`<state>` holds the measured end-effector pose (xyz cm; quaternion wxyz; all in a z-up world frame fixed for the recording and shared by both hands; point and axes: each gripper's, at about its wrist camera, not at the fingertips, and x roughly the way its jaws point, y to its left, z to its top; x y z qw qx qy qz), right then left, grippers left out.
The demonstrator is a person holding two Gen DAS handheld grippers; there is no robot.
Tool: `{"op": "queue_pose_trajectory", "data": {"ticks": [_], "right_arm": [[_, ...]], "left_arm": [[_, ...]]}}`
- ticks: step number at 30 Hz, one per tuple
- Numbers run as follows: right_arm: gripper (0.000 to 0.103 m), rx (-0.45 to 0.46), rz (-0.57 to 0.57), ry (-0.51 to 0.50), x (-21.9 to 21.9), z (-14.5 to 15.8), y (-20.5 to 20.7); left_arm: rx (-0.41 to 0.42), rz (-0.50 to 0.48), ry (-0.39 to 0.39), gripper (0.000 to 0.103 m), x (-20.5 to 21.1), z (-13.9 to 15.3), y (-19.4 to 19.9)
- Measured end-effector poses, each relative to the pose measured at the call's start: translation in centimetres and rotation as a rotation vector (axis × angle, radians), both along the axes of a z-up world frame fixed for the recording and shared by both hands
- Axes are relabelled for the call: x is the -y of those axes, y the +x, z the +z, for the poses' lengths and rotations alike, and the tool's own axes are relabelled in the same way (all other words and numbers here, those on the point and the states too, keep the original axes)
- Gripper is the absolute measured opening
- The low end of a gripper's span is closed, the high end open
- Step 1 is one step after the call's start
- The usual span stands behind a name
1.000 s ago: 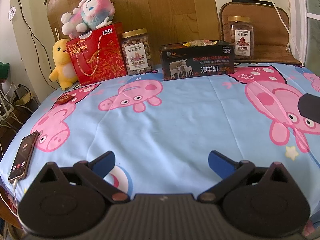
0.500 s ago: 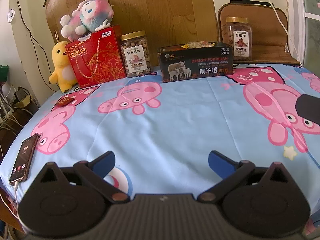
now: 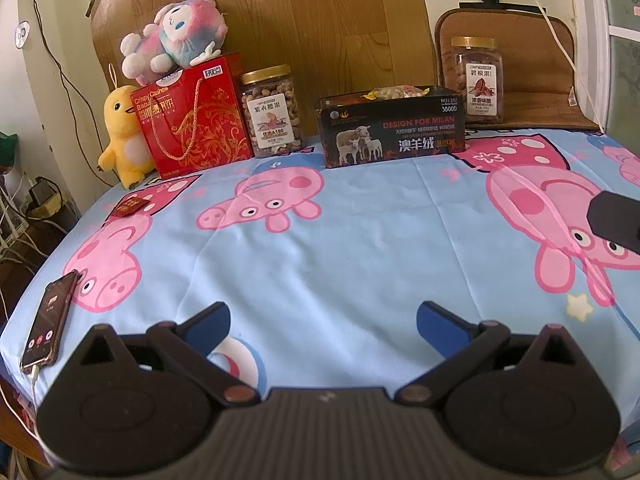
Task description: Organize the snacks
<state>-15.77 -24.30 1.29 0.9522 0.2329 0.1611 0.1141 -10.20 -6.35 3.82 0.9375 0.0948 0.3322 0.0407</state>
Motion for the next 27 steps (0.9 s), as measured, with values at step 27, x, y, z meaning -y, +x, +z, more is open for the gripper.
{"op": "queue_pose_trajectory", "data": {"ticks": [27], "right_arm": [[0.085,0.003,-0.003,0.0,0.07,0.05,-0.05]], "left_arm": [[0.005,0.0,0.002,0.103,-0.11,0.28,-0.05]]}}
